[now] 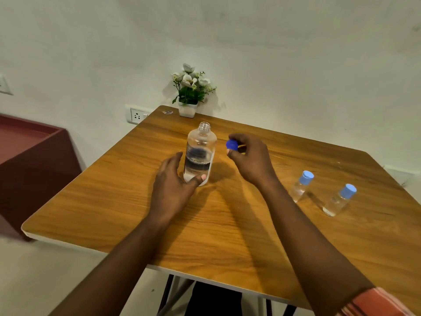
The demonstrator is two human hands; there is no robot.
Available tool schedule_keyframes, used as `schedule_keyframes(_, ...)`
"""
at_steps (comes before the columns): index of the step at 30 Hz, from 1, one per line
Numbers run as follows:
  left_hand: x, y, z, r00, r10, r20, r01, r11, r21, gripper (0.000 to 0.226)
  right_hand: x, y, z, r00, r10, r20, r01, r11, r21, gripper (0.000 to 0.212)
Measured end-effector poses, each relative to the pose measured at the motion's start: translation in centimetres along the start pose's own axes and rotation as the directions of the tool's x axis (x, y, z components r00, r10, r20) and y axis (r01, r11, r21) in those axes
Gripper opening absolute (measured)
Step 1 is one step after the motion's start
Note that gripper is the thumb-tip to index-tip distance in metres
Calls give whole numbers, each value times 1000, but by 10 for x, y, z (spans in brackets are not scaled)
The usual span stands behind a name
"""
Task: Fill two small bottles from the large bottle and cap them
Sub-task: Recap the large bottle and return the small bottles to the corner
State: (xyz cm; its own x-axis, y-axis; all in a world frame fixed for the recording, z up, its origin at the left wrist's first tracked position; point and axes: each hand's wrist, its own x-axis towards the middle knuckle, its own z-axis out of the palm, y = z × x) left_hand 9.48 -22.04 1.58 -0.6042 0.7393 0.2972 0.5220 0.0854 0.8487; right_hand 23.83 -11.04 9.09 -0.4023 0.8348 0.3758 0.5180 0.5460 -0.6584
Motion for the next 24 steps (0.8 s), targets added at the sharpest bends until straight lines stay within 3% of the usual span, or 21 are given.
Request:
schedule_keyframes(3, 3, 2, 2, 1000, 2, 11, -2, 1000, -2, 92, 17, -30, -16, 981, -151, 119, 165, 979, -118, 46)
schedule_keyframes(7, 10, 3, 6, 999, 7, 38, -8, 1000, 9, 92, 36, -63, -25, 921, -227, 316, 319, 905, -281, 56)
schedule_keyframes(11, 11, 0, 7, 998, 19, 65, -19, 1000, 4, 86, 49, -79, -31, 879, -286, 381, 419, 844, -334, 44)
schedule_keyframes(16, 12, -3, 8, 998, -3, 66, 1, 999, 33, 84, 54, -96, -34, 832, -318, 454, 481, 823, -303, 31)
schedule_keyframes(24, 11, -3, 8, 998, 6, 59, -9, 999, 45, 79, 61, -112, -30, 776, -274, 569, 543, 749, -380, 34)
